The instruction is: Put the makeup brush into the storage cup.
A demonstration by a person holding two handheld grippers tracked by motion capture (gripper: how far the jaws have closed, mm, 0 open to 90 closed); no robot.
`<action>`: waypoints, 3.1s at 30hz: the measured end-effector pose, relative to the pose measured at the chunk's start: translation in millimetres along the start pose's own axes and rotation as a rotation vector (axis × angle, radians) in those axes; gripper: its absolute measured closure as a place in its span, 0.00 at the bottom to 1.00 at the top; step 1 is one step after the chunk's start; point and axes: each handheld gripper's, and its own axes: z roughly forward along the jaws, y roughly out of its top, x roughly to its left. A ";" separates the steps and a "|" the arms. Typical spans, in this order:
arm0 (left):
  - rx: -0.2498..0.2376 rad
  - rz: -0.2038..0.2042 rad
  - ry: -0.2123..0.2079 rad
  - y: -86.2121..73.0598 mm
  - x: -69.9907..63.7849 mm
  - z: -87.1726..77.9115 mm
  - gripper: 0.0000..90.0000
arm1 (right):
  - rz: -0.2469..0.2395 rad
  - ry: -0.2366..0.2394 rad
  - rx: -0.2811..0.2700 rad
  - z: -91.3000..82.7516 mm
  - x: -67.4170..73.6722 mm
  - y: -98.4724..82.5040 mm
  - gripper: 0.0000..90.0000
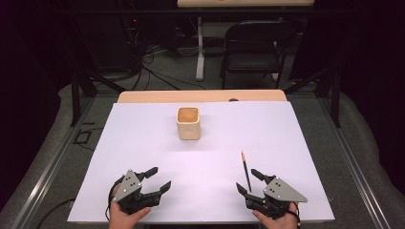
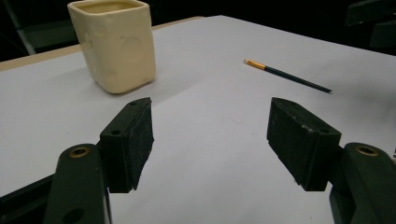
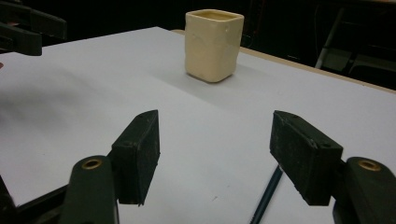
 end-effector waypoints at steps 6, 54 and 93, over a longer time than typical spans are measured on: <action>0.017 -0.012 0.010 -1.9 1.9 0.5 0.35 | 0.007 -0.018 0.012 1.1 -0.7 1.9 0.37; 0.109 -0.087 0.034 -4.9 5.9 14.3 0.34 | 0.072 -0.078 0.431 21.9 -18.4 36.7 0.51; 0.139 -0.085 0.041 -9.0 4.7 8.7 0.35 | 0.223 -0.073 0.817 50.6 -47.9 47.4 0.55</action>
